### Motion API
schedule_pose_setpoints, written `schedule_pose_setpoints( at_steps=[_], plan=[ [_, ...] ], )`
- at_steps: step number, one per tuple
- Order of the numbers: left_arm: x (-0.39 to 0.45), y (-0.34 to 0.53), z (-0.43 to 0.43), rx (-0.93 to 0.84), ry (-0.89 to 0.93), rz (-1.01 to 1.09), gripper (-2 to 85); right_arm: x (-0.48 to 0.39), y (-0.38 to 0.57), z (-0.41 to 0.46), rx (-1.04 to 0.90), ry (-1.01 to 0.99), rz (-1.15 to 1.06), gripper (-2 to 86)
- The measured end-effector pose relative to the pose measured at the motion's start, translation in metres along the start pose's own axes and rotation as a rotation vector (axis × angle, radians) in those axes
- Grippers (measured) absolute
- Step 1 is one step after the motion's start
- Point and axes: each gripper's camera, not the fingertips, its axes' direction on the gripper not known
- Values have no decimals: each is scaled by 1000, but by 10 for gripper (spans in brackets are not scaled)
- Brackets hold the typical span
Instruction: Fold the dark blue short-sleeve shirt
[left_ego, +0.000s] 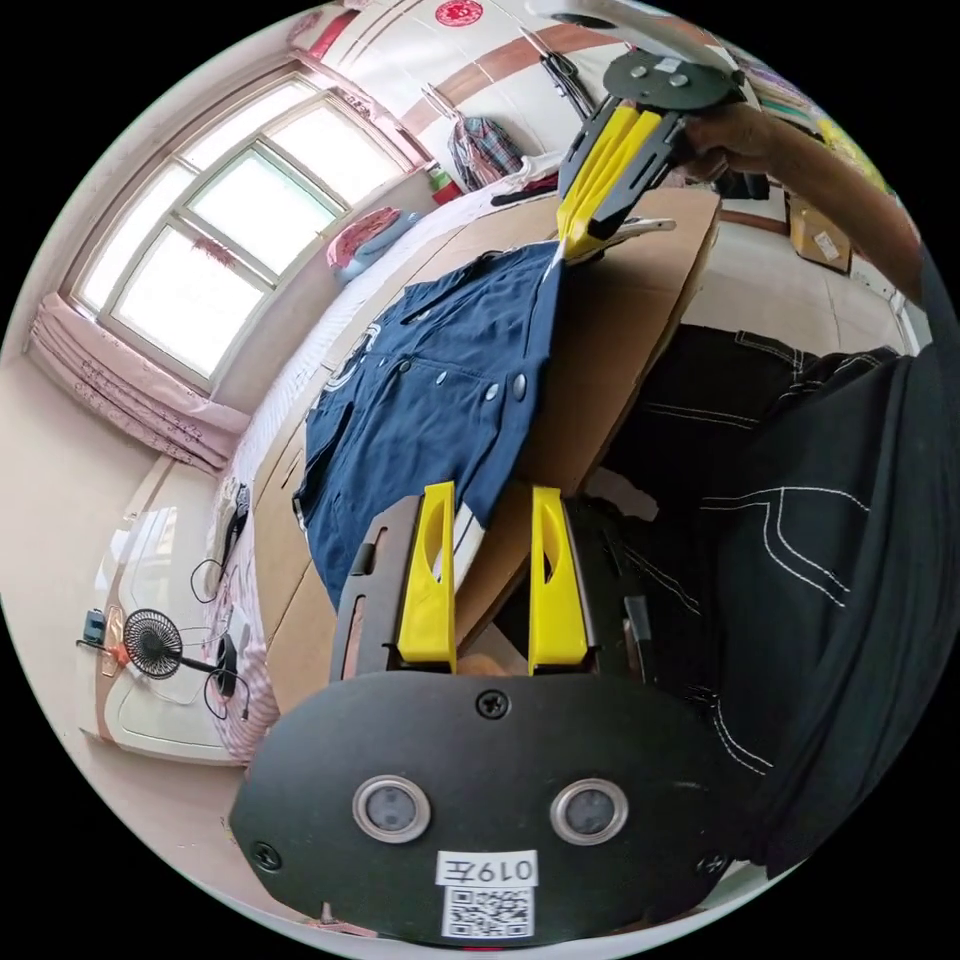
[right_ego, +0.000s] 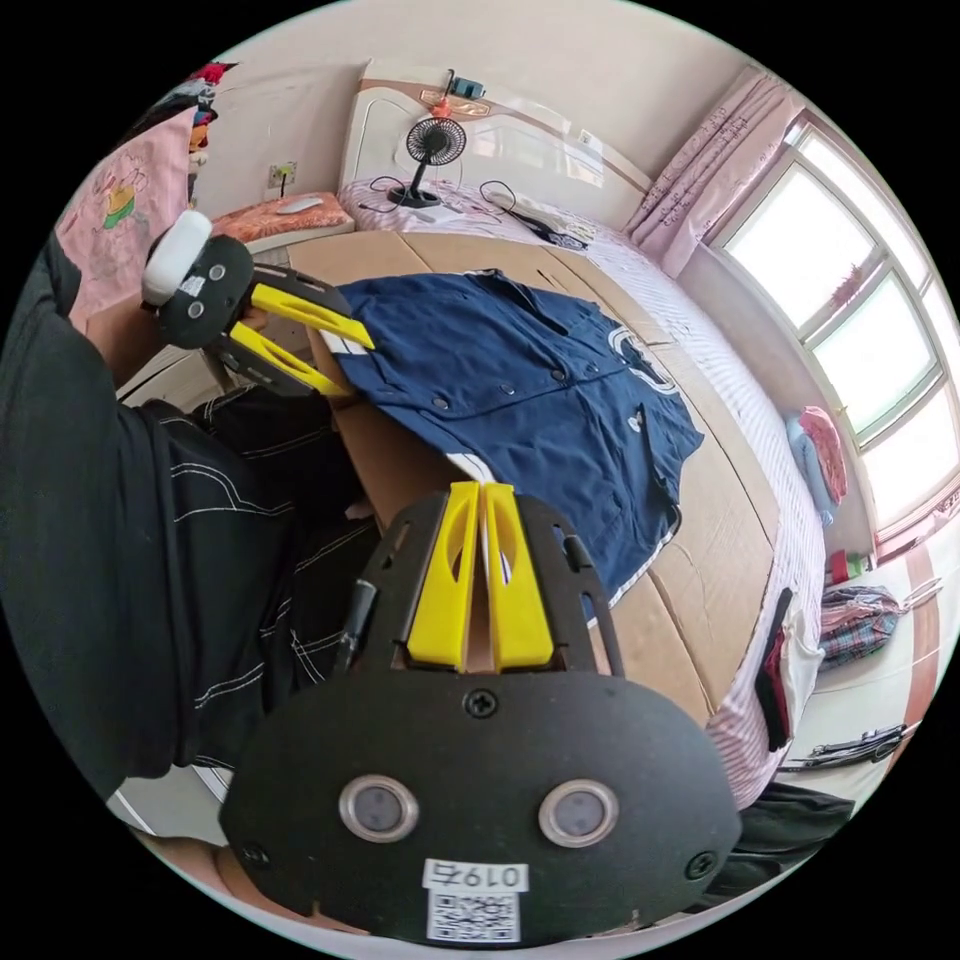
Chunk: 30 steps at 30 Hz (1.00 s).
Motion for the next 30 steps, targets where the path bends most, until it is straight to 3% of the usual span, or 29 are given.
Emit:
schedule_pose_setpoints(
  at_steps=[11,17,25,30],
  plan=[
    [-14,41,17,-131,-232,24,61,-27,42,5,48,88,55,-8],
    [-32,52,16,-108,-129,-17,16,-69,56,19,40,221,15,-3],
    [-55,66,10,-79,-55,-82,5,-119,54,40,-21,389,-62,77],
    [-67,76,6,-52,-33,-129,4,-137,58,48,-98,514,-116,78]
  ],
)
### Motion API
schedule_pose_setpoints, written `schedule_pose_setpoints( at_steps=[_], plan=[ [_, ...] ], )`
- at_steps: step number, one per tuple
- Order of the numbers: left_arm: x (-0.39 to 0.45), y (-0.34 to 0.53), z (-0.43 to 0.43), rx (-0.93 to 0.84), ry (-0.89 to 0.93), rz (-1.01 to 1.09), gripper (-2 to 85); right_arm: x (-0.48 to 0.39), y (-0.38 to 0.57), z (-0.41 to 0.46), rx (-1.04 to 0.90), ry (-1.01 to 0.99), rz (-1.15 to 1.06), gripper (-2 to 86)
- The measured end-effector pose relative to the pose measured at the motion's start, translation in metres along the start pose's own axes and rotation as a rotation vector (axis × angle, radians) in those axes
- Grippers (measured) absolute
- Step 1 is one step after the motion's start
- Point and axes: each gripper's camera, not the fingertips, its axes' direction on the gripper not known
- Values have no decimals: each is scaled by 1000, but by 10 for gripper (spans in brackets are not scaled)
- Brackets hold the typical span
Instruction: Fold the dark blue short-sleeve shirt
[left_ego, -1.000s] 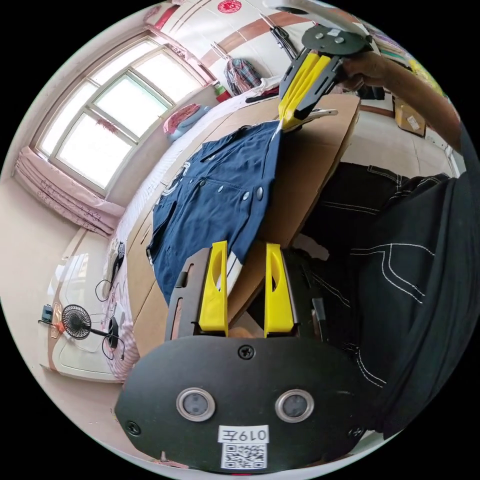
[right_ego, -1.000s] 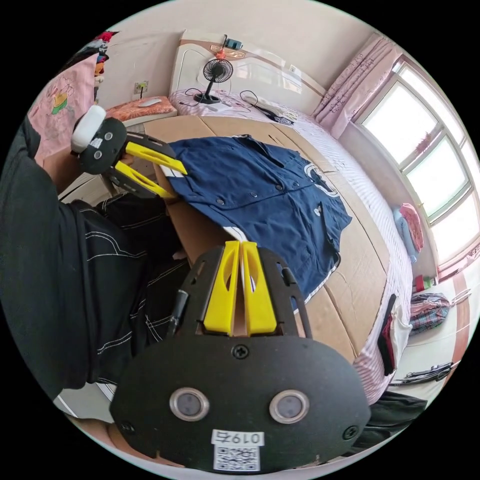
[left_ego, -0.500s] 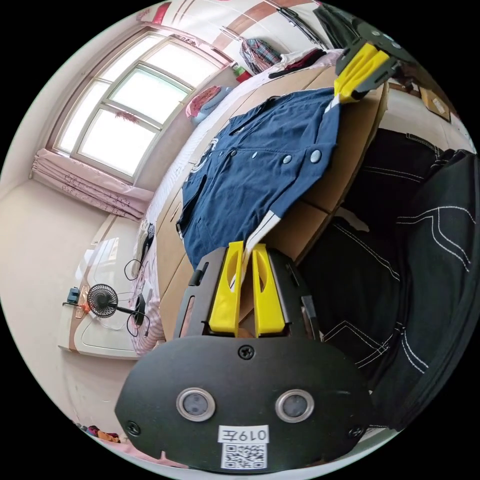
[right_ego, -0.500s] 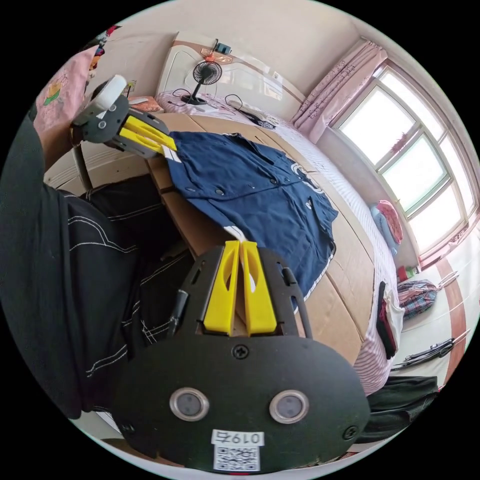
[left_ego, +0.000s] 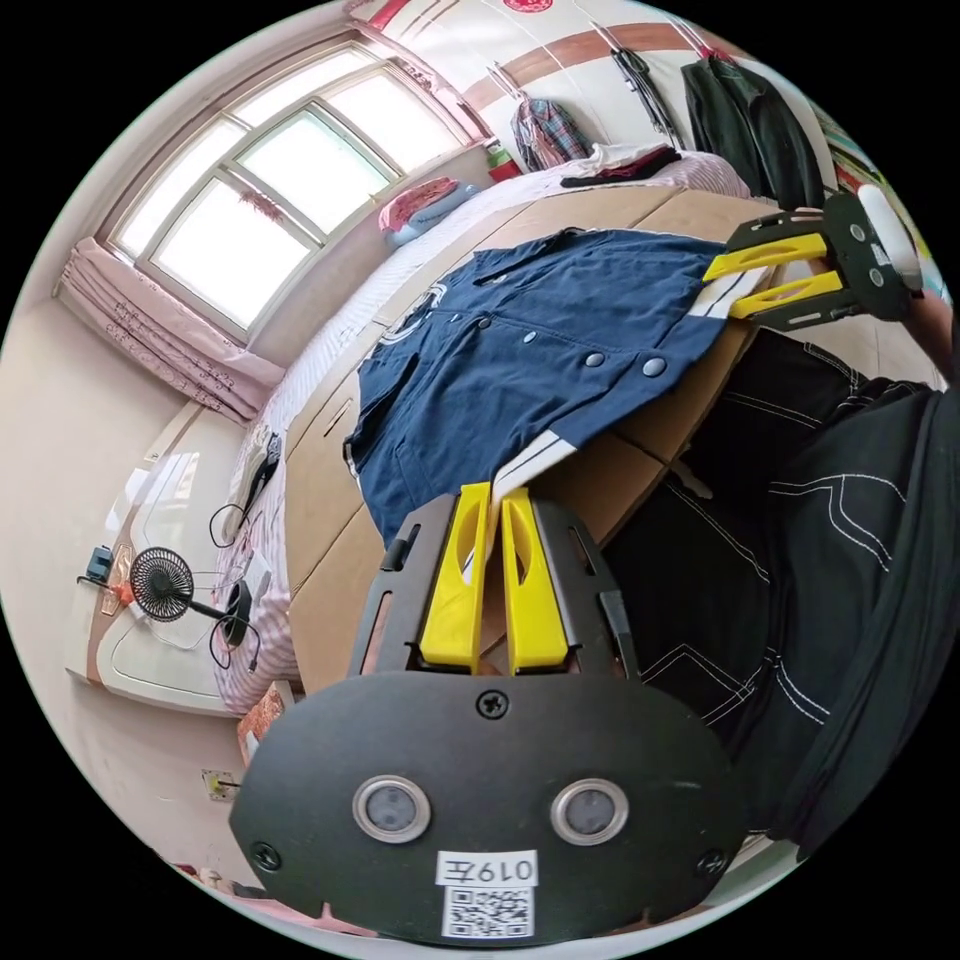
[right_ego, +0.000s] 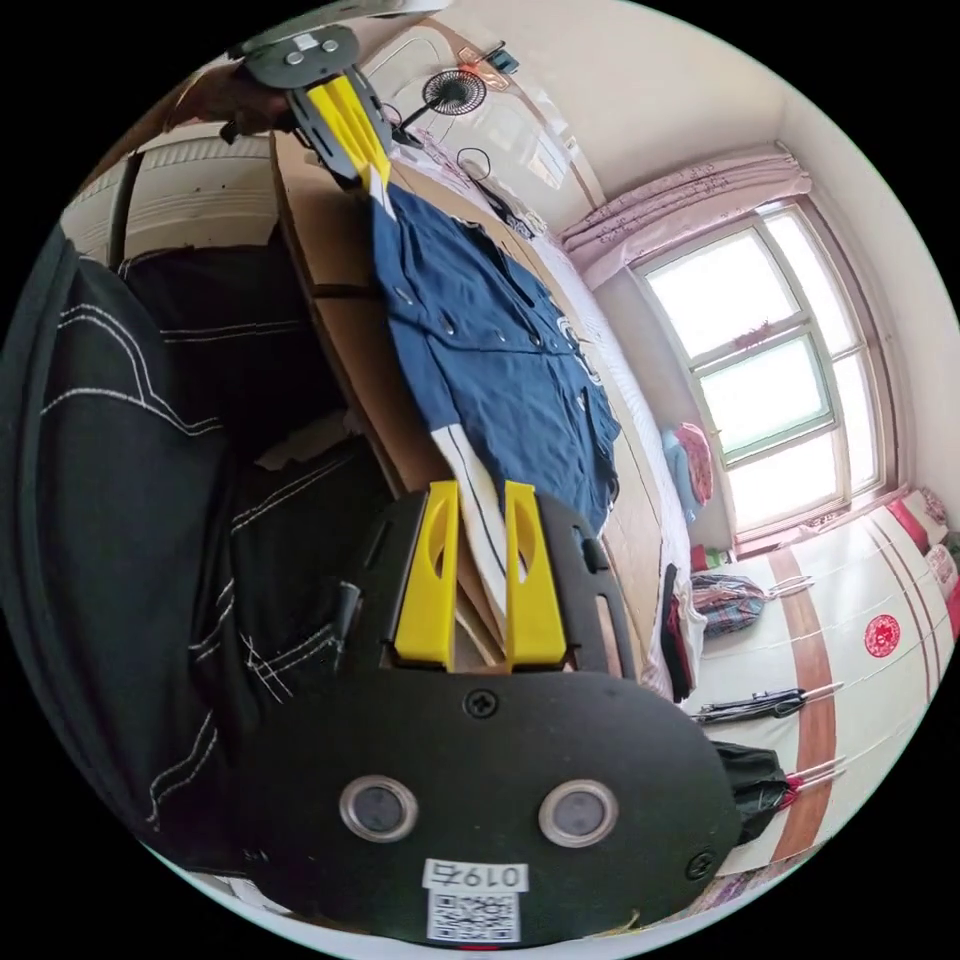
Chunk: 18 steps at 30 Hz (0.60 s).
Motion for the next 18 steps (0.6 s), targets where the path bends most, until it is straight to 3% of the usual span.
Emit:
schedule_pose_setpoints(
  at_steps=[6,8,11,18],
  plan=[
    [7,16,5,-1,-38,6,5,-21,19,17,-140,170,-101,60],
    [23,22,11,-33,-135,35,6,-29,22,24,-175,225,-133,52],
    [46,31,24,-84,-305,108,8,-36,21,26,-170,246,-133,42],
    [53,41,41,-136,-369,150,8,-40,18,36,-169,252,-115,40]
  ],
)
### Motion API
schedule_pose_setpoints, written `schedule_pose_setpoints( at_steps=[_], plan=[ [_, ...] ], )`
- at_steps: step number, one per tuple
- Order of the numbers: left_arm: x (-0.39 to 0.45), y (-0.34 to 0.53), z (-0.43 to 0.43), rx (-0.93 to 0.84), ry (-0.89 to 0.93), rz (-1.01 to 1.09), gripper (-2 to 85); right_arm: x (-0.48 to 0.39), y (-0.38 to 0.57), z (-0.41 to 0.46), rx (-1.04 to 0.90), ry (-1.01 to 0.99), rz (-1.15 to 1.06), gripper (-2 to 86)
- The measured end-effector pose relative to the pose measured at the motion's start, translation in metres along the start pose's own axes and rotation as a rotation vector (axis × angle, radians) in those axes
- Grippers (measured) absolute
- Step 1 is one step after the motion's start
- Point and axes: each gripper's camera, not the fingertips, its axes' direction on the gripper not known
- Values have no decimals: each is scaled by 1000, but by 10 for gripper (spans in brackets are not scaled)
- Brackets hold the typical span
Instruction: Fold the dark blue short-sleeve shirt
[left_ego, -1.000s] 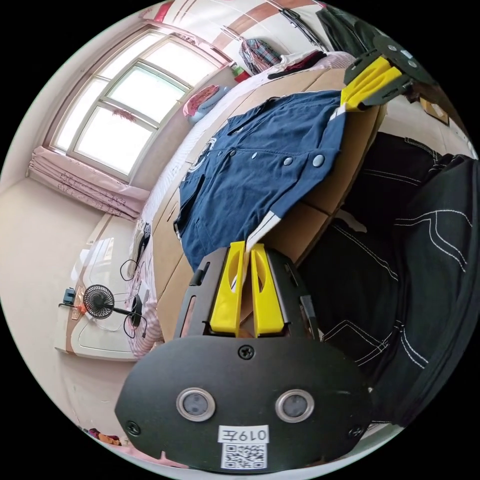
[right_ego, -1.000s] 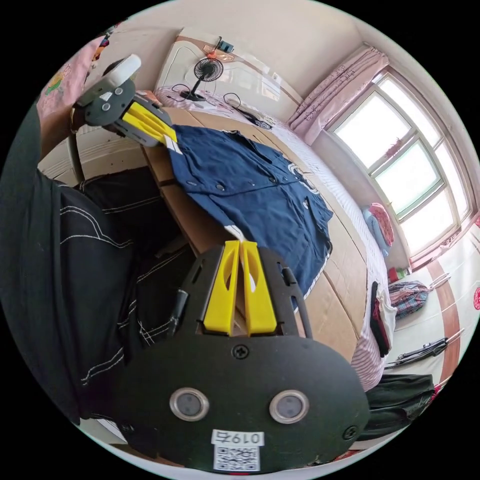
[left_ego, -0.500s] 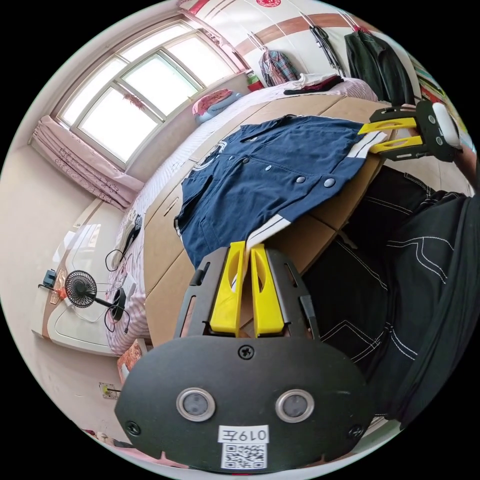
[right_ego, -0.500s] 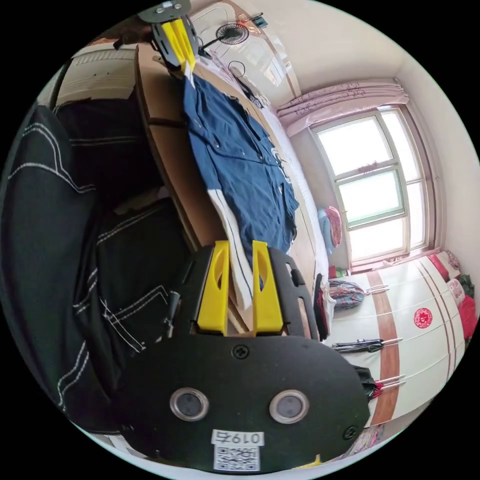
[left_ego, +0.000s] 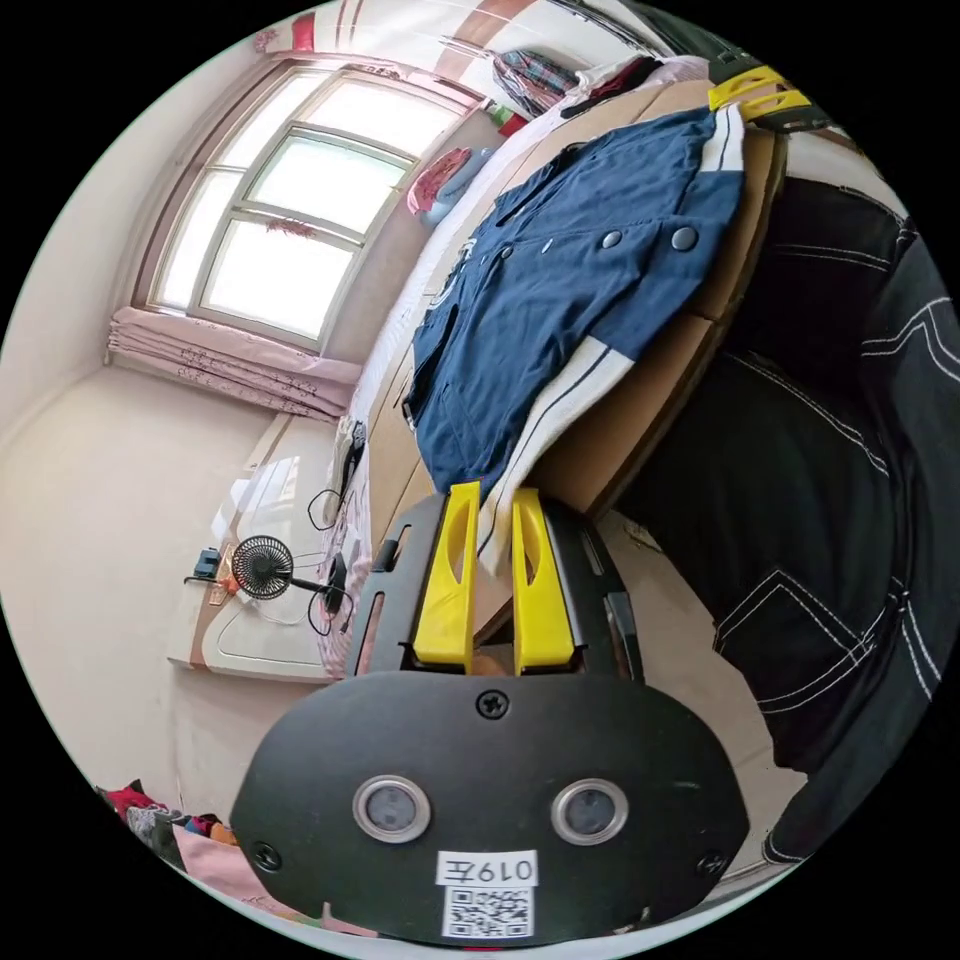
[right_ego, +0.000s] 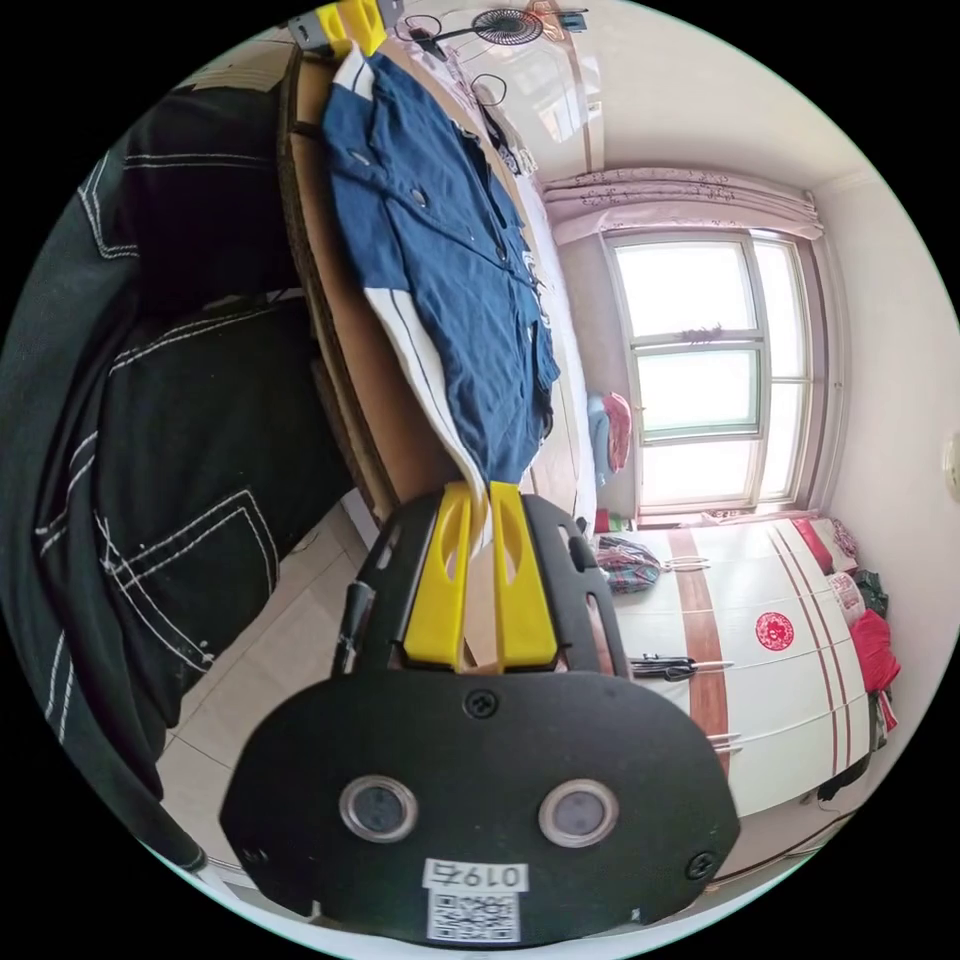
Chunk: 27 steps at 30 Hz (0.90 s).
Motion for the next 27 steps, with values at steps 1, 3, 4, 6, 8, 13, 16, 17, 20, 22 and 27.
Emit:
schedule_pose_setpoints(
  at_steps=[1,3,4,6,8,13,16,17,20,22,27],
  plan=[
    [5,1,6,-16,-35,34,7,-2,0,2,4,12,-2,40],
    [13,1,11,-13,-73,85,6,-6,-1,6,6,18,-8,40],
    [17,1,13,-2,-85,104,5,-10,-1,9,4,27,-14,38],
    [23,1,17,7,-107,129,4,-15,0,15,-2,30,-21,35],
    [30,2,24,17,-121,154,3,-20,0,23,2,36,-26,24],
    [17,-5,38,32,-42,163,1,13,-3,36,28,-65,35,0],
    [-12,-12,42,62,13,117,1,53,0,42,80,-124,120,-4],
    [-25,-15,43,75,28,92,1,65,2,45,96,-131,137,-5],
    [-51,-20,45,108,51,38,1,87,4,49,129,-135,164,-6],
    [-61,-21,45,126,50,28,1,94,7,52,139,-159,156,-7],
    [-71,-22,46,149,70,66,1,108,23,54,173,-287,117,-7]
  ],
)
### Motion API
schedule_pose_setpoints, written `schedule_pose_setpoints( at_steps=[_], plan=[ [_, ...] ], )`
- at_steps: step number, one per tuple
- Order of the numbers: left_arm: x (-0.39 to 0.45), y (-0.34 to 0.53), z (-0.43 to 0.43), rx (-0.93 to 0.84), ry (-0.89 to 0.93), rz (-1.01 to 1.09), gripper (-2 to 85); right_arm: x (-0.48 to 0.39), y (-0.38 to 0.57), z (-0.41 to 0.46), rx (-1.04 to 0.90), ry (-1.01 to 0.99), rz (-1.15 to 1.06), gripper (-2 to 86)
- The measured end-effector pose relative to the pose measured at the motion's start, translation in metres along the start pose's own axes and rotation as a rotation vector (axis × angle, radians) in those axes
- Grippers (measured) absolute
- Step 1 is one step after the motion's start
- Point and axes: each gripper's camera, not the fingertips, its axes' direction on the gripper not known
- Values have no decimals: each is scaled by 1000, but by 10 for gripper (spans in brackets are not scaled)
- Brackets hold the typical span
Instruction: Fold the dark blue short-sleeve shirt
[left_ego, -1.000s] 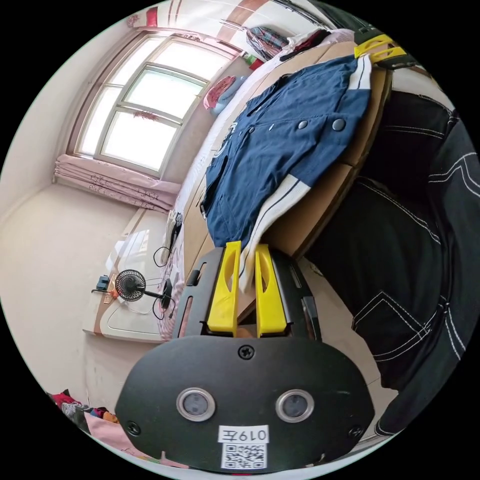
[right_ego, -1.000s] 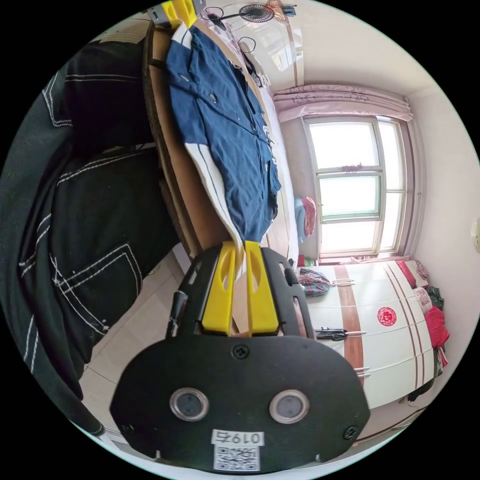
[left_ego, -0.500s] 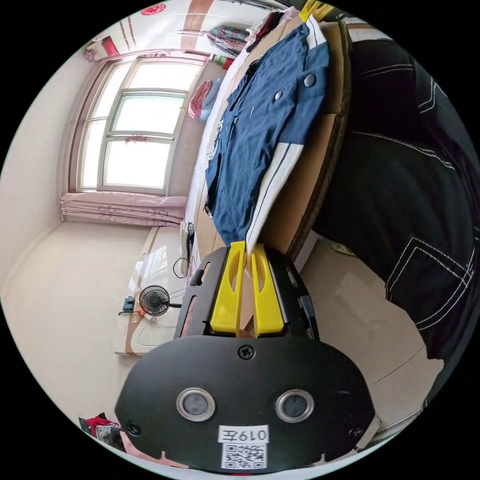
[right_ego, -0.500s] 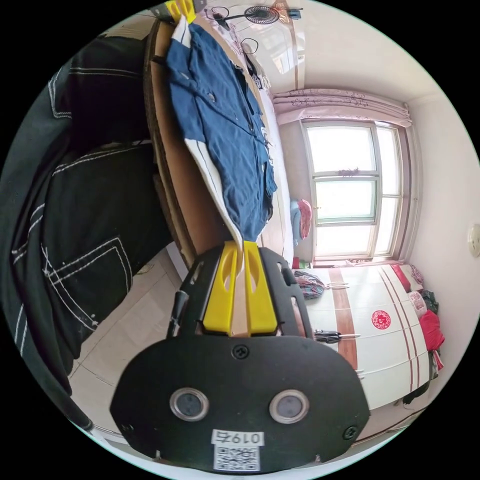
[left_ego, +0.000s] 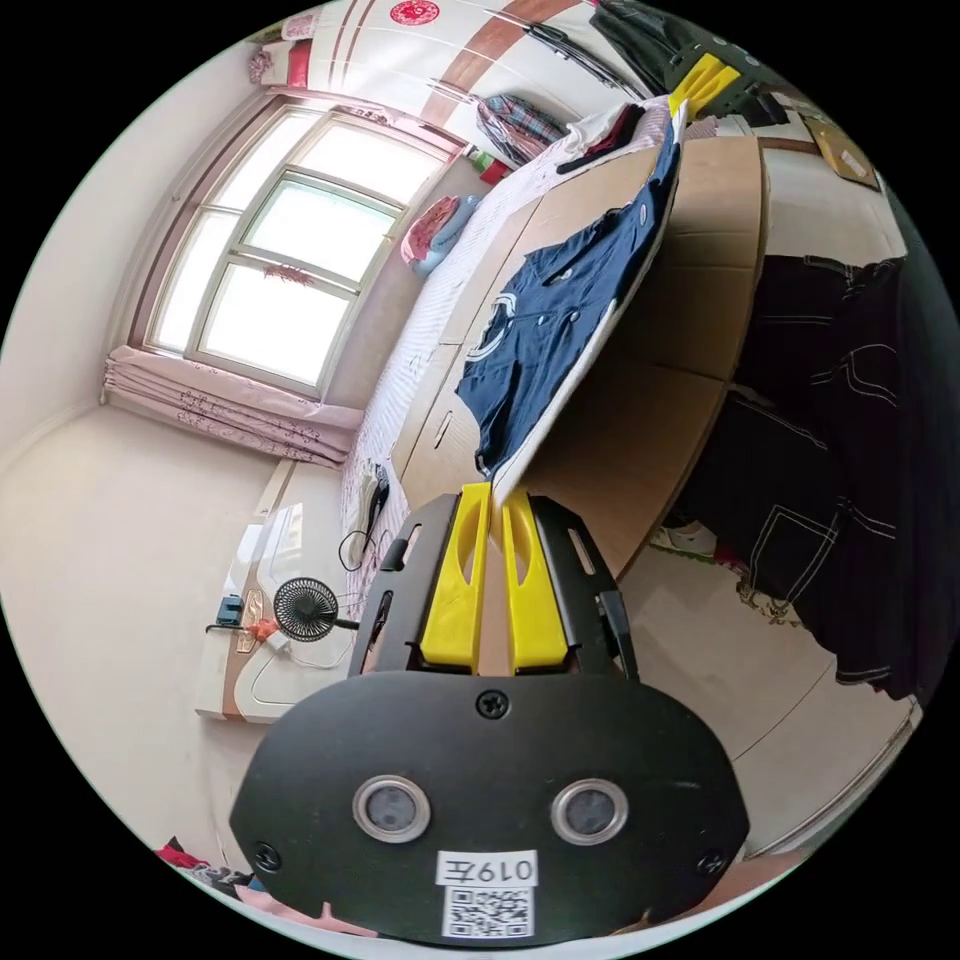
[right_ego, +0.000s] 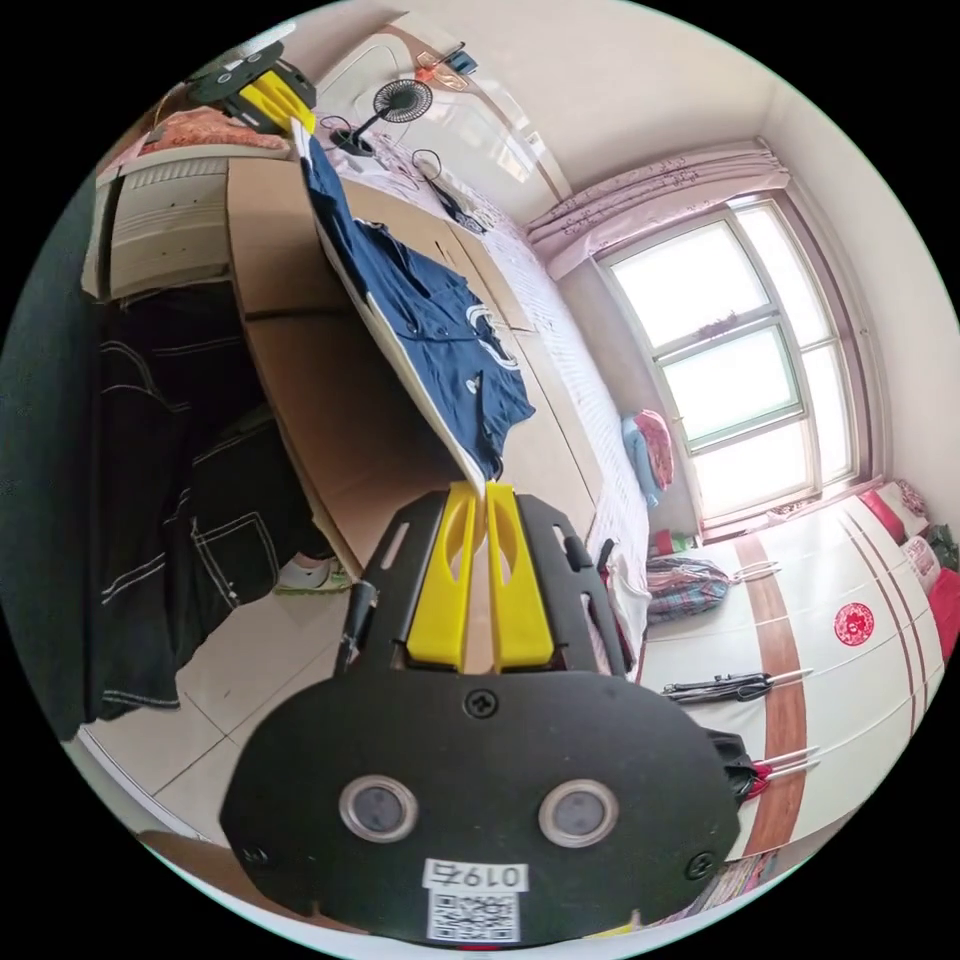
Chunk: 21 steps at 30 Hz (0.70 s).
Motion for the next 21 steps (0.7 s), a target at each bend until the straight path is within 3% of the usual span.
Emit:
schedule_pose_setpoints(
  at_steps=[5,10,15,21],
  plan=[
    [-6,0,12,7,70,40,1,22,8,-5,26,-153,-36,-7],
    [-23,-11,42,38,115,18,2,53,1,18,86,-173,-19,-8],
    [-52,-42,123,106,116,19,4,88,-30,117,71,-152,-9,-8],
    [-93,-119,292,1,259,42,4,133,-85,280,-6,-169,20,-8]
  ],
)
